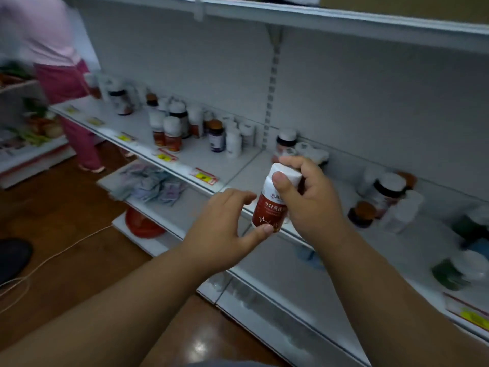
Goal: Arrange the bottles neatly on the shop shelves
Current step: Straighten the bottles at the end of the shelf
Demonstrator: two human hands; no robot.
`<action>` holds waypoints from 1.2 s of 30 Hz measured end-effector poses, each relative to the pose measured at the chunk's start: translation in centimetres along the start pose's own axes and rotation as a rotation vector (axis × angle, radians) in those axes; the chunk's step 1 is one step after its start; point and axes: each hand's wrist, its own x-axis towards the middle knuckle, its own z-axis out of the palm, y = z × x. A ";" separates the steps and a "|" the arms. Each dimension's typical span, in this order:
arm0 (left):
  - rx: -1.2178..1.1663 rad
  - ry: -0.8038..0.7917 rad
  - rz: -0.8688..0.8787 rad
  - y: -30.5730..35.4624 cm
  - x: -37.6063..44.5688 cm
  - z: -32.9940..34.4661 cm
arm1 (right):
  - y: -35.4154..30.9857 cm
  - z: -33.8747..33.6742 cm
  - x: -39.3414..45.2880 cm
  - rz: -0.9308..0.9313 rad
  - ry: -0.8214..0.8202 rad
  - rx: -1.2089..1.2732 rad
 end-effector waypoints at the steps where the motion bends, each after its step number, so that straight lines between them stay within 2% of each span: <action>1: 0.016 0.007 -0.030 -2.1 -0.6 -1.7 | -0.5 2.7 0.7 -0.009 -0.031 0.013; 6: 0.044 0.024 -0.129 -10.3 -0.9 -8.1 | -2.3 12.0 4.6 0.000 -0.117 0.006; 10: 0.056 0.058 -0.159 -15.6 2.1 -9.4 | -1.3 16.8 9.4 0.010 -0.165 -0.037; 16: 0.069 0.038 -0.194 -22.6 8.1 -9.7 | 1.4 21.4 17.8 0.031 -0.198 -0.136; 21: 0.157 0.066 -0.181 -27.5 13.6 -11.2 | 2.6 23.9 23.7 0.130 -0.209 -0.359; 26: 0.322 0.033 -0.034 -32.7 19.7 -11.4 | 4.7 27.0 27.0 0.187 -0.237 -0.450; 30: 0.382 -0.014 0.219 -36.4 24.6 -11.6 | 6.6 28.9 28.0 0.197 -0.213 -0.493; 36: 0.417 -0.409 0.455 -39.4 29.4 -11.8 | 7.9 31.2 27.1 0.345 -0.184 -0.476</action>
